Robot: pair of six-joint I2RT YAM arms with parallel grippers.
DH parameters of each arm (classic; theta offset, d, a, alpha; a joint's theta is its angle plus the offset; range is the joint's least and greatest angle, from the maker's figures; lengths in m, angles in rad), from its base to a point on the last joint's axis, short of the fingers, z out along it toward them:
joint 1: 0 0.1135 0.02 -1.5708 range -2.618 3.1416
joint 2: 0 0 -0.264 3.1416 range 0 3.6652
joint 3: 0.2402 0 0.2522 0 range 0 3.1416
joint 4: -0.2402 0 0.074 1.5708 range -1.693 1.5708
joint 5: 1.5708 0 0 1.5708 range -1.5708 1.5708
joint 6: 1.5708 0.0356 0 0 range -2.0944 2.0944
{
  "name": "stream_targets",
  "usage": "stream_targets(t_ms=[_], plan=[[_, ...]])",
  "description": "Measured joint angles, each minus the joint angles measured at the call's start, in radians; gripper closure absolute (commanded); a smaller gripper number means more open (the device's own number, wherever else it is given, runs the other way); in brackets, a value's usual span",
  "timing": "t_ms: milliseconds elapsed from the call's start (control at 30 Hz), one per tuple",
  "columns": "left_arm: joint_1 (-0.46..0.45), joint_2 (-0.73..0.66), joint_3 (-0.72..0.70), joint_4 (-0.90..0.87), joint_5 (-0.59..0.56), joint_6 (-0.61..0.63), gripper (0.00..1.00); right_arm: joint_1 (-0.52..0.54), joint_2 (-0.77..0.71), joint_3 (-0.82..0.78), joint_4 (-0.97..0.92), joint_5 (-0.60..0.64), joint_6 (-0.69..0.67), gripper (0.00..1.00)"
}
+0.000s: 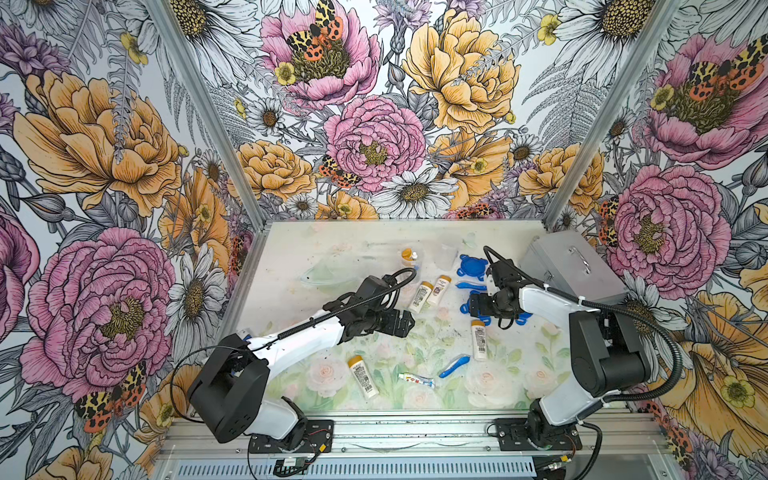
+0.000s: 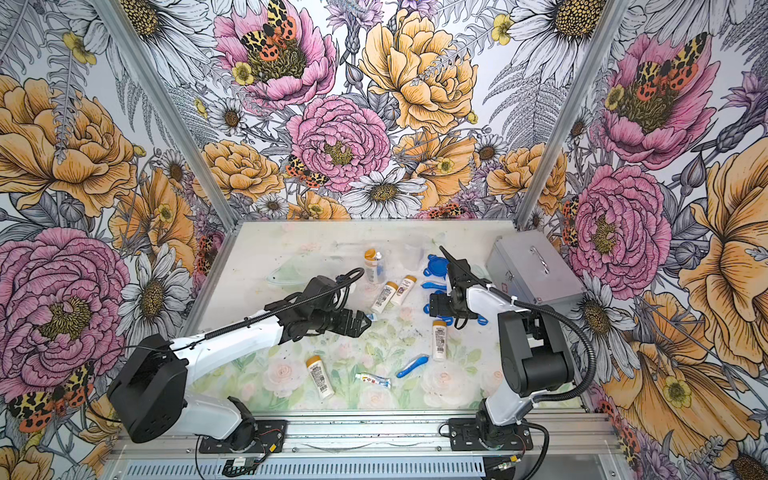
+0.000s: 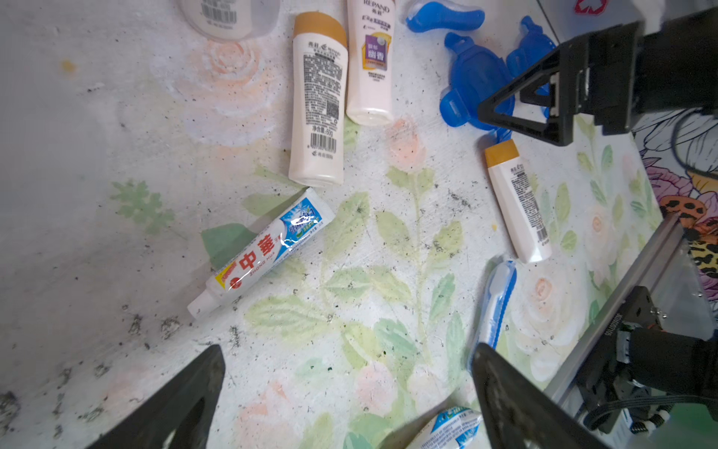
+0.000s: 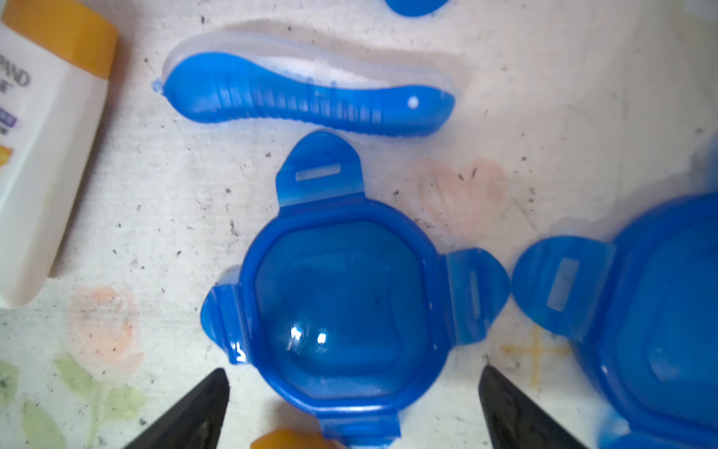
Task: Pack away toiletry kits
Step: Move the lid to the center of the board.
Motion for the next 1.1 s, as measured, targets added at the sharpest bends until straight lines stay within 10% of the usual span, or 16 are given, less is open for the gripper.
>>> stream_targets(t_ms=[1100], plan=[[-0.001, -0.214, -0.113, 0.026, -0.040, -0.055, 0.02, 0.173, 0.186, 0.174, 0.074, 0.160, 0.026, 0.01]])
